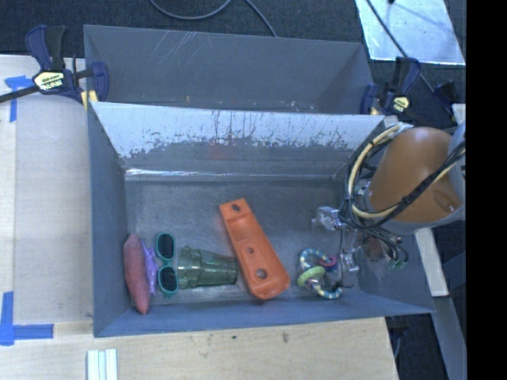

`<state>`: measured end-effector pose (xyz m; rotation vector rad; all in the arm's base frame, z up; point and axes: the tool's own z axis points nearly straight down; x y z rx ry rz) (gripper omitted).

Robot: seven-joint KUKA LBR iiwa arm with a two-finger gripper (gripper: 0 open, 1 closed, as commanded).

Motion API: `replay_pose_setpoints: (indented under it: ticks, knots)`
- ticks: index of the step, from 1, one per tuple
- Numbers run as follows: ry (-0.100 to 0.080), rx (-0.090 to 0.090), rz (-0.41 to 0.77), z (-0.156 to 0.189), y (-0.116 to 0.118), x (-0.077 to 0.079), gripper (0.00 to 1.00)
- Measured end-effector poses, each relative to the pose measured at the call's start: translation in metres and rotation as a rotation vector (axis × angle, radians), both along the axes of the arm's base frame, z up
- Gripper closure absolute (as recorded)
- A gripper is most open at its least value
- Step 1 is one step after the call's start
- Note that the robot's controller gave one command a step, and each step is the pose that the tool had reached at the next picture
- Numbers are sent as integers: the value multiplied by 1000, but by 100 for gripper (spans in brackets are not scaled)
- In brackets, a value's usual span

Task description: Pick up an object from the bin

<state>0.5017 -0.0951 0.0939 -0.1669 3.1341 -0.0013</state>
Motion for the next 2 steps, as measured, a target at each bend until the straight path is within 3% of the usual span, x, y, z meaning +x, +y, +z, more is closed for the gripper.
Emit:
replay_pose_setpoints:
  ticks: [1, 2]
  knots:
    - [0, 0, 0, 0, 0, 0, 0]
    - [-1, 0, -92, -24, 7, -7, 100]
